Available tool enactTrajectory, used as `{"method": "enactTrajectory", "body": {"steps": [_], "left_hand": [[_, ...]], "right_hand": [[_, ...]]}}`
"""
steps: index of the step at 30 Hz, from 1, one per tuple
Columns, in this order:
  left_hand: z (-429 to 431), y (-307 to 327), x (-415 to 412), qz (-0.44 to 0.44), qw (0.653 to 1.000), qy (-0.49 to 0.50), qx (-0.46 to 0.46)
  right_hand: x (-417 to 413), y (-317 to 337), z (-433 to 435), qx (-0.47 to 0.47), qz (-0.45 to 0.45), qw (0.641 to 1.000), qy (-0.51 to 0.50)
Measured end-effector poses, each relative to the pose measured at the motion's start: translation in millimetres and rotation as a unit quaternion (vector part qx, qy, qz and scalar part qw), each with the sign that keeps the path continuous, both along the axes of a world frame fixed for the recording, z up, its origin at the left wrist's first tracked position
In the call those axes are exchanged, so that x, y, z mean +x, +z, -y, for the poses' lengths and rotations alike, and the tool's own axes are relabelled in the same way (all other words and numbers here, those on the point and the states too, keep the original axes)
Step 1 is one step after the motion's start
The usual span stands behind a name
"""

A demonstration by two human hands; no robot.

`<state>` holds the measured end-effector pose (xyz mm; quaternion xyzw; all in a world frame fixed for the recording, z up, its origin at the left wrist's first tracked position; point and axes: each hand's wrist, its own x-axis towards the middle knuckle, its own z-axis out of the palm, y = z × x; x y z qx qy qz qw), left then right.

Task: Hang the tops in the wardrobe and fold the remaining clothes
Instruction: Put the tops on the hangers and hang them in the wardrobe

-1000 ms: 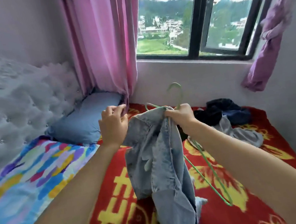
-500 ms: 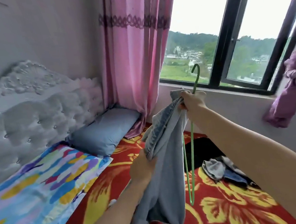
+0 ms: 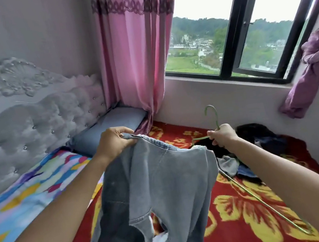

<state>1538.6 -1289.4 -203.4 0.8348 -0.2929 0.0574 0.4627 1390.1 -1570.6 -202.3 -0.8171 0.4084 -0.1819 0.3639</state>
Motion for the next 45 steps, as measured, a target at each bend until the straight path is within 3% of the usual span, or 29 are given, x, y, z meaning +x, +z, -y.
{"method": "enactTrajectory", "body": {"steps": [3,7,11,20,24,27,32,35,38,40,42,45], "left_hand": [[0.6,-16.1,4.9,0.008,0.997,0.02,0.069],[5.4,-33.2,-2.9,0.009,0.993,0.044,0.108],[7.5,-35.8,-5.8,-0.016,0.991,0.097,0.096],[0.3,-34.8,-4.9,-0.005,0.986,0.147,0.073],[3.2,-31.6,-10.4,0.017,0.988,0.141,0.057],[10.0,-28.4,-20.9,0.033,0.991,0.118,0.048],[33.0,-34.3,-65.7,0.076,0.995,0.055,0.044],[36.9,-36.8,-82.1,0.087,0.992,-0.039,0.084],[23.5,-36.2,-81.2,0.079,0.968,-0.116,0.21],[13.3,-32.6,-74.9,0.139,0.967,-0.015,0.214],[8.2,-23.9,-62.0,0.22,0.96,0.118,0.128],[7.6,-14.6,-44.6,0.346,0.922,0.155,0.075]], "right_hand": [[-11.0,3.5,-1.5,0.048,0.081,0.995,0.028],[-28.4,17.9,-15.6,0.151,0.152,0.967,0.137],[-48.0,15.4,-18.8,0.265,0.079,0.934,0.228],[-56.2,0.9,-9.7,0.329,0.044,0.91,0.246],[-49.7,-3.6,-22.9,0.311,-0.033,0.909,0.277],[-35.7,-17.4,-46.5,0.262,-0.041,0.935,0.235],[-7.1,-56.0,-101.6,0.169,0.102,0.969,0.152],[-4.6,-55.4,-114.1,0.268,0.222,0.931,0.115],[-18.3,-45.9,-105.0,0.336,0.298,0.887,0.105],[-27.5,-42.3,-97.0,0.344,0.319,0.874,0.124],[-33.7,-38.0,-93.1,0.342,0.328,0.872,0.126],[-37.4,-35.3,-93.2,0.339,0.334,0.871,0.122]]}}
